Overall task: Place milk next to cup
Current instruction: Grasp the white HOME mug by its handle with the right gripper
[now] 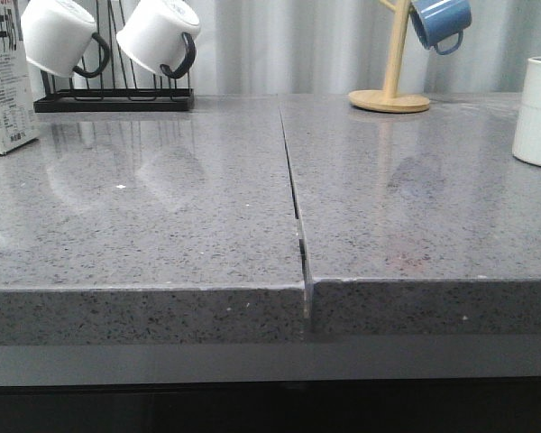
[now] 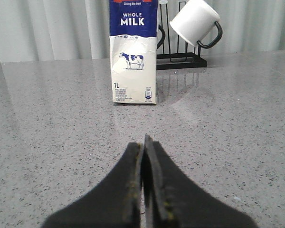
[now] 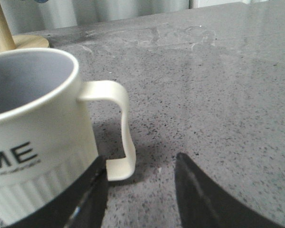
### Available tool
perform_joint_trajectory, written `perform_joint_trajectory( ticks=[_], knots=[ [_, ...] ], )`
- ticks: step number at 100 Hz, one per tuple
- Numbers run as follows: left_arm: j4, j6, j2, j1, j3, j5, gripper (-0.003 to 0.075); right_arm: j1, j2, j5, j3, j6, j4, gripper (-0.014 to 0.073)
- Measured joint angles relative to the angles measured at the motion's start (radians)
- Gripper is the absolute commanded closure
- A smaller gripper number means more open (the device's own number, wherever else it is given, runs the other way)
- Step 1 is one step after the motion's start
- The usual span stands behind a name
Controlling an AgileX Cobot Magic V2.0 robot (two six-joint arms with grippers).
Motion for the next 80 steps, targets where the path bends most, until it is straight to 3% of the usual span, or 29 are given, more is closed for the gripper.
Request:
perform_joint_trajectory(
  ticks=[30, 60, 80],
  knots=[
    [0.0, 0.0, 0.0, 0.0, 0.0, 0.0, 0.0741, 0.0, 0.128, -0.029, -0.107, 0.002, 0.0, 0.0265],
    [0.0, 0.0, 0.0, 0.0, 0.0, 0.0, 0.0741, 0.0, 0.183, -0.044, -0.179, 0.002, 0.0, 0.0645],
    [0.0, 0.0, 0.0, 0.0, 0.0, 0.0, 0.0741, 0.0, 0.185, -0.052, -0.179, 0.002, -0.002, 0.0661]
  ],
)
